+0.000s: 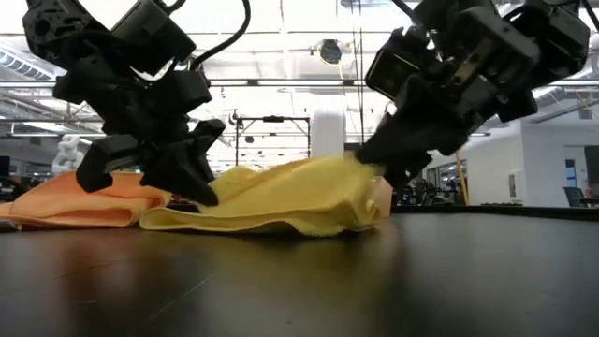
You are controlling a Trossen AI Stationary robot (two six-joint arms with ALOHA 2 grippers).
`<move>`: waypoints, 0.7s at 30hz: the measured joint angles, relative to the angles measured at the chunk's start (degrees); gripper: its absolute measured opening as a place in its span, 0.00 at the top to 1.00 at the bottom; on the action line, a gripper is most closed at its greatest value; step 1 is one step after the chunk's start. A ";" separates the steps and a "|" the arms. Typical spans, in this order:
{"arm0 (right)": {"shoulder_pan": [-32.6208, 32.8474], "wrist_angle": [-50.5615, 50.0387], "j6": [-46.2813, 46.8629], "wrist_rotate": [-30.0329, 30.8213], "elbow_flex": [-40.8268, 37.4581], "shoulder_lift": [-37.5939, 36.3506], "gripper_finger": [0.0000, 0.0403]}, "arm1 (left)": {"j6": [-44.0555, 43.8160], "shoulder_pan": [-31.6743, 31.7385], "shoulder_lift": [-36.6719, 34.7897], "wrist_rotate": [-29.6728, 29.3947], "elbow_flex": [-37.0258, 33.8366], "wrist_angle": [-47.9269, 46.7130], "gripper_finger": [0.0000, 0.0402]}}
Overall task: Fold microfiber towels
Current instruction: Fold the yellow microfiber towel
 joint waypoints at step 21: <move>-1.36 0.12 0.12 -0.64 0.00 0.65 0.62 | -7.71 -4.50 -9.93 2.54 0.67 -10.39 0.71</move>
